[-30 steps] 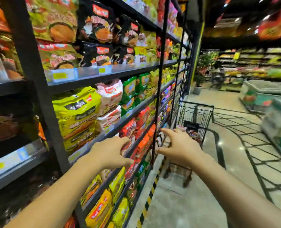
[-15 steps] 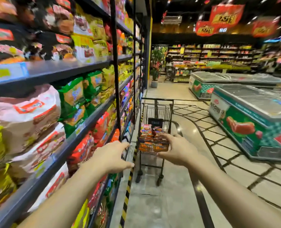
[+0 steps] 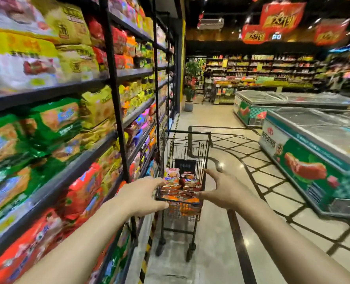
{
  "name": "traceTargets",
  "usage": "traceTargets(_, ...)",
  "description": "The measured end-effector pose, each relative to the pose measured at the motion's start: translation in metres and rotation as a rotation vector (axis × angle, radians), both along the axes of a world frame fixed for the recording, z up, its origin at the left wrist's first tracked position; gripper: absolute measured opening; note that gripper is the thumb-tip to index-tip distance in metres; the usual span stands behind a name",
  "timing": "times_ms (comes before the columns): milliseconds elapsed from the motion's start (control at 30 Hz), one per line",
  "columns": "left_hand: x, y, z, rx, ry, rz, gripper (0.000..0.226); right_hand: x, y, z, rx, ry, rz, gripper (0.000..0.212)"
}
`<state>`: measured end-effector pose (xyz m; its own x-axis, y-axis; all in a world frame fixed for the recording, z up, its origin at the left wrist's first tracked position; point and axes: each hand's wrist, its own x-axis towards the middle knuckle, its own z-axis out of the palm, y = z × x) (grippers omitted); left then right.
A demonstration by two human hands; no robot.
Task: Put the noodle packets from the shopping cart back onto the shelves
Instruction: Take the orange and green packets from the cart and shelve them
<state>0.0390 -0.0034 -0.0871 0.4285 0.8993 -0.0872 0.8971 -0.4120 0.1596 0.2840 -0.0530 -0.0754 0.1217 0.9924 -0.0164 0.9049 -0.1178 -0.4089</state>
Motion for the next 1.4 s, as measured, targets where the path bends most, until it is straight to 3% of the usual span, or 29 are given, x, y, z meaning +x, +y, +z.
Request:
traceTargets(433, 0.062, 0.182, -0.028, -0.038, 0.049, 0.027, 0.080, 0.057, 0.189, -0.042, -0.134, -0.046, 0.026, 0.095)
traceTargets(867, 0.090, 0.459, -0.094, -0.134, -0.017, -0.025, 0.082, 0.074, 0.438, -0.087, -0.213, -0.017, -0.059, 0.086)
traceTargets(1100, 0.105, 0.568, -0.174, -0.247, -0.064, 0.030, 0.068, 0.082, 0.548, -0.160, -0.319, 0.096, -0.121, 0.081)
traceTargets(1400, 0.133, 0.643, -0.327, -0.458, -0.169, 0.095, 0.077, 0.125, 0.622, -0.308, -0.507, 0.229, -0.164, 0.078)
